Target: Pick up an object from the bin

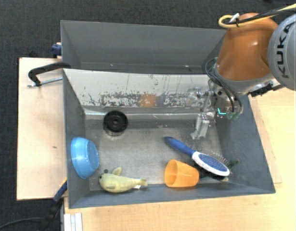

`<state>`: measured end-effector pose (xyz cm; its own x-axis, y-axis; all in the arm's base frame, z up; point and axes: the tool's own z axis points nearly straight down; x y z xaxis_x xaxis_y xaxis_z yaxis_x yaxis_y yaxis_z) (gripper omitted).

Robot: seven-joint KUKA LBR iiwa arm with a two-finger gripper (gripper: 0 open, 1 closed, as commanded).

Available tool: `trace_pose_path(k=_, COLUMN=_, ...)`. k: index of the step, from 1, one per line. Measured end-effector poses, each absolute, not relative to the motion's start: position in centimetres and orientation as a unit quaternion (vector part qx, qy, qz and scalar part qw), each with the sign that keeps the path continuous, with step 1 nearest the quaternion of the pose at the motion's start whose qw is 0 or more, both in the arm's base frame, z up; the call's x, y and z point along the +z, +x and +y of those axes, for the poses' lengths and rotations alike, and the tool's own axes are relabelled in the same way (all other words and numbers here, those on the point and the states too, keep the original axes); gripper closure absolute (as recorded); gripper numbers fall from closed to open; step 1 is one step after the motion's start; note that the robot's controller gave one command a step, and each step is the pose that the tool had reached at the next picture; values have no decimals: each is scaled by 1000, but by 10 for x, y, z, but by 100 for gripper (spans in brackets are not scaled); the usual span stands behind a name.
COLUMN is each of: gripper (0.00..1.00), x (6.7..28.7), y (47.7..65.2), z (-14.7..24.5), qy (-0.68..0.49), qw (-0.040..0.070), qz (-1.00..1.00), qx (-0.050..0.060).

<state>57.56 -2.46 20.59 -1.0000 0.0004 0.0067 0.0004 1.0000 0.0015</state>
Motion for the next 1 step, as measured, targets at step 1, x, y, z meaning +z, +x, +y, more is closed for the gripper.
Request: trace_pose_path(k=1, gripper=0, x=88, y=524, z=-66, qy=-25, qw=7, qz=-1000, qx=-4)
